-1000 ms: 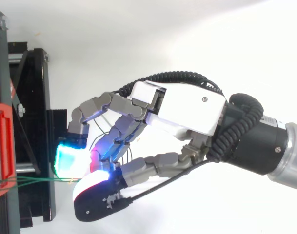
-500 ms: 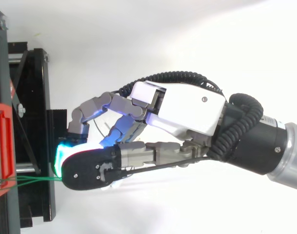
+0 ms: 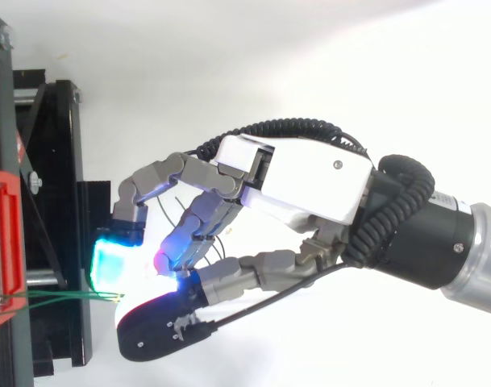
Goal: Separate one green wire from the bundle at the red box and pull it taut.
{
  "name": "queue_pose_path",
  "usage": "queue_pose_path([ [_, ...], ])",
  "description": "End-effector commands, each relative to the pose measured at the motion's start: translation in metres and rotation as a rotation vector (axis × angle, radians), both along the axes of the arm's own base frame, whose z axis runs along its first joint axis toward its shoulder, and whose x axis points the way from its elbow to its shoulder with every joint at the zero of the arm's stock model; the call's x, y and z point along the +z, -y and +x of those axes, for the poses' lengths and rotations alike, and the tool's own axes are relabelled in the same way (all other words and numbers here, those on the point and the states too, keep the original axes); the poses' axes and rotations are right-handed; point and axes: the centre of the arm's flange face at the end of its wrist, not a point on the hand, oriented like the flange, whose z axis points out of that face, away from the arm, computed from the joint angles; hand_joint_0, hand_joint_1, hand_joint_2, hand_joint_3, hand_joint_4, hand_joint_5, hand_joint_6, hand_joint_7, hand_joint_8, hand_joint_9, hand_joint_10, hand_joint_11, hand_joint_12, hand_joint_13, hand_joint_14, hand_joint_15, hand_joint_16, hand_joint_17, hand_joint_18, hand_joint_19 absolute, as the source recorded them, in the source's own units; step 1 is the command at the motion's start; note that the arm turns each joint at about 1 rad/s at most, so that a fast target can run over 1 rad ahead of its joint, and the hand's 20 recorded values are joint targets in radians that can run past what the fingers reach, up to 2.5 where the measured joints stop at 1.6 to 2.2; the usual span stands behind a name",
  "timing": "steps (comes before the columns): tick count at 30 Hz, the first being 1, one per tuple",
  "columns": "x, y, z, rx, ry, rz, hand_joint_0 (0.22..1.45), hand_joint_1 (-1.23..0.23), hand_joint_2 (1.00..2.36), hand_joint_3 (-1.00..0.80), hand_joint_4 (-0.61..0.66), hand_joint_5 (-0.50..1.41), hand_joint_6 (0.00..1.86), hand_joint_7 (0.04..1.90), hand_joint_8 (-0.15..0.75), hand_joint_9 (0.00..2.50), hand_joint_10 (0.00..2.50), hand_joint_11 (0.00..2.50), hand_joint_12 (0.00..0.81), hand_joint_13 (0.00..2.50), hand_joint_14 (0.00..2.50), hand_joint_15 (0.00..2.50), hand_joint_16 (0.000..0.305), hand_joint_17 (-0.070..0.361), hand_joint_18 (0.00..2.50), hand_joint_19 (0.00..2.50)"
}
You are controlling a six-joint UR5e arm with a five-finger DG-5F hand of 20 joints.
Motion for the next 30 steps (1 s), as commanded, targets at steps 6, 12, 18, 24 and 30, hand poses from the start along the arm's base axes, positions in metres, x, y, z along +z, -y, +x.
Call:
queue_pose_path([
  [6, 0.0009, 0.0002, 0.0000, 0.000, 0.002, 0.001, 0.64, -0.75, 1.02, -0.32, 0.02, -0.17, 0.93, 0.97, 0.270, 1.21, 0.02, 1.10, 0.329, 1.15, 0.03, 0.93, 0.049, 0.111, 0.80, 0.73],
  [12, 0.0010, 0.0001, 0.0001, 0.000, 0.003, 0.000, 0.59, -0.54, 1.01, -0.33, 0.06, -0.17, 0.91, 0.94, 0.278, 1.19, 0.02, 1.07, 0.347, 1.15, 0.03, 0.94, 0.052, 0.118, 0.80, 0.76],
  [18, -0.0001, 0.0001, 0.0003, 0.000, 0.002, 0.001, 0.60, -0.44, 1.01, -0.36, 0.08, -0.17, 0.90, 0.91, 0.278, 1.19, 0.02, 1.06, 0.349, 1.14, 0.03, 0.94, 0.053, 0.119, 0.80, 0.78],
  [24, 0.0011, -0.0001, 0.0003, 0.001, 0.005, 0.002, 0.59, -0.43, 1.01, -0.40, 0.09, -0.16, 0.88, 0.93, 0.277, 1.20, 0.02, 1.06, 0.351, 1.15, 0.03, 0.93, 0.053, 0.120, 0.80, 0.77],
  [30, 0.0005, 0.0000, 0.0000, 0.001, 0.004, 0.002, 0.53, -0.49, 1.00, -0.50, 0.11, -0.16, 0.87, 0.91, 0.293, 1.21, 0.02, 1.04, 0.365, 1.16, 0.03, 0.92, 0.056, 0.127, 0.83, 0.75],
])
